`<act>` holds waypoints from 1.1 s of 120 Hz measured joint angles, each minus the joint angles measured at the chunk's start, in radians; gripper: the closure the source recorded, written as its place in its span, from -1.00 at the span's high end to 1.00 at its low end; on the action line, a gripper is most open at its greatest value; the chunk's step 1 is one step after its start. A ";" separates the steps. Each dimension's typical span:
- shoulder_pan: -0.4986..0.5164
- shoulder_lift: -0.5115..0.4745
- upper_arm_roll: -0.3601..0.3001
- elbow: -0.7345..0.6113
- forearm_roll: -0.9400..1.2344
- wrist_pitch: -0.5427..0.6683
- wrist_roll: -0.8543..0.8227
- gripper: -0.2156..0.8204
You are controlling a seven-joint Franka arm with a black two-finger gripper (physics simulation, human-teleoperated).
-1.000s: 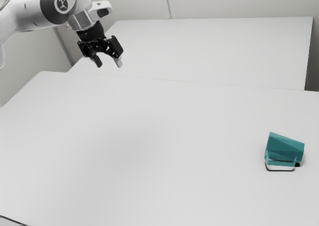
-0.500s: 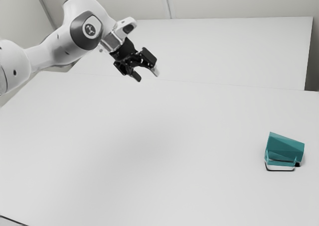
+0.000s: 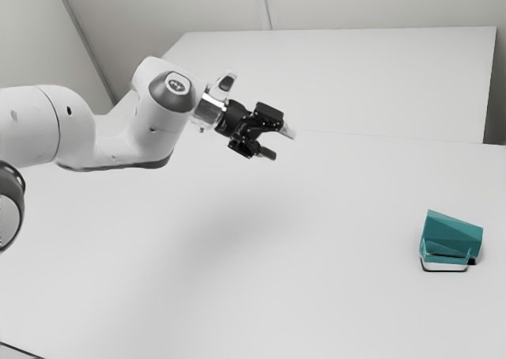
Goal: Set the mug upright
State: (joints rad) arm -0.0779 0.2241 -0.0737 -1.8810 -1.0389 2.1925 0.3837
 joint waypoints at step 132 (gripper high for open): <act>-0.236 0.153 0.005 -0.041 -0.309 0.105 0.329 0.48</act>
State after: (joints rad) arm -0.3137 0.3772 -0.0690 -1.9216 -1.3480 2.2978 0.7129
